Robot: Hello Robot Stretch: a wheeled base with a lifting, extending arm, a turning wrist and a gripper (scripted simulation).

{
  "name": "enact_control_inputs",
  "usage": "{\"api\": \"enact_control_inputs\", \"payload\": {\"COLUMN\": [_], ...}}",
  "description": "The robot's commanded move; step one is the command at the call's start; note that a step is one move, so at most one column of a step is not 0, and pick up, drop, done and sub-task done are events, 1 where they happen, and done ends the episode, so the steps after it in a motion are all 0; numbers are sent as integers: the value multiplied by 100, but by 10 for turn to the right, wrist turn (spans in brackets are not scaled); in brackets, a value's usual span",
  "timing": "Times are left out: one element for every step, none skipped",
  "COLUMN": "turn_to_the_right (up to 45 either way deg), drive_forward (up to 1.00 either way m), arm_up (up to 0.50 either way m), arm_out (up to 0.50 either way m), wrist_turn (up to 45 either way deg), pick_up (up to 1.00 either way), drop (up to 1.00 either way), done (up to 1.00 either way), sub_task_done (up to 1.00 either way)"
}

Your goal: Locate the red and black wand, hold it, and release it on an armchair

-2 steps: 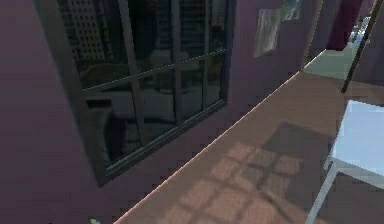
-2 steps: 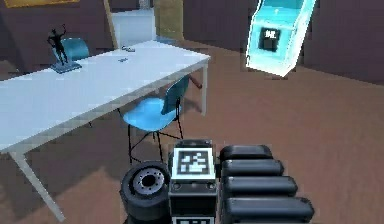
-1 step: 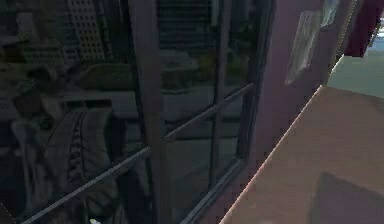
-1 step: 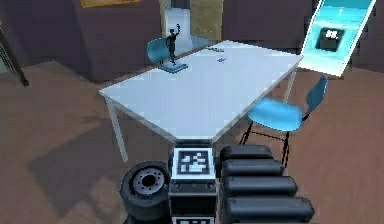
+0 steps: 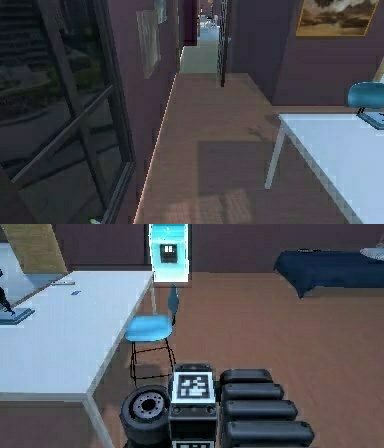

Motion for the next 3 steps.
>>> {"api": "enact_control_inputs", "payload": {"turn_to_the_right": [0, 0, 0], "drive_forward": [100, 100, 100], "arm_up": [0, 0, 0], "arm_out": [0, 0, 0], "wrist_turn": [0, 0, 0], "pick_up": [0, 0, 0], "drop": [0, 0, 0], "done": [0, 0, 0], "sub_task_done": [0, 0, 0]}}
